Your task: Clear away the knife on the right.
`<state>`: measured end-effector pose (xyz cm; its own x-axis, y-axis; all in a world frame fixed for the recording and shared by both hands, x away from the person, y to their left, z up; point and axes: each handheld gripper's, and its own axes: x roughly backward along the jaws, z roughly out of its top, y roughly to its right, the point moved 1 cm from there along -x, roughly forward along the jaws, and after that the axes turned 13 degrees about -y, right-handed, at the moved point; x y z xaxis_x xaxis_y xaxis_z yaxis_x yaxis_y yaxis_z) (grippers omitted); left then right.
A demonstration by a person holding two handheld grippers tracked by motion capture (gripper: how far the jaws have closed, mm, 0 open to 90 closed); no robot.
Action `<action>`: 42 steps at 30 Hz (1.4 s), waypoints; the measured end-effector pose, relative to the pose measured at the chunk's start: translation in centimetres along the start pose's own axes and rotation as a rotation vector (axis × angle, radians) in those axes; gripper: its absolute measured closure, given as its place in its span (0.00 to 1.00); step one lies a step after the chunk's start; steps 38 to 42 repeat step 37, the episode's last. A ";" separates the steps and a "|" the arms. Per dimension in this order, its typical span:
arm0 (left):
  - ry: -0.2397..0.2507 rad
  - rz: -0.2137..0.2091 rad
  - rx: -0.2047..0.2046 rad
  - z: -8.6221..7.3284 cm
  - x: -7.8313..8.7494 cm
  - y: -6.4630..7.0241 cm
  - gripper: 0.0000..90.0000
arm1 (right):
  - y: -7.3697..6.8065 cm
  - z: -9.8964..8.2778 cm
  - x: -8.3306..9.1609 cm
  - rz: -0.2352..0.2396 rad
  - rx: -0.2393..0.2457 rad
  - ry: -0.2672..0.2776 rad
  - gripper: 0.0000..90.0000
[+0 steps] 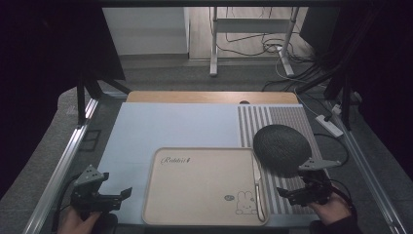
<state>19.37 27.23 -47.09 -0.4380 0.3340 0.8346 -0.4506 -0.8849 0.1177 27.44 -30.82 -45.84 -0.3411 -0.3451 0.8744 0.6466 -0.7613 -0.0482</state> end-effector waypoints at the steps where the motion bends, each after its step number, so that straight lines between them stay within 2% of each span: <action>1: 0.001 0.000 0.000 0.0 0.0 0.0 0.03 | 0.0 -0.1 0.1 0.000 -0.009 0.004 0.00; 21: 0.002 -0.004 -0.001 0.0 0.0 0.0 0.03 | 0.5 -1.9 2.0 -0.045 -0.044 0.027 0.00; 30: 0.003 -0.005 0.003 -0.1 0.0 -0.1 0.03 | 0.6 -2.8 2.7 -0.087 -0.065 0.020 0.00; 42: 0.001 -0.005 0.004 0.0 0.0 0.0 0.03 | 0.7 -3.1 2.9 -0.092 -0.074 0.026 0.00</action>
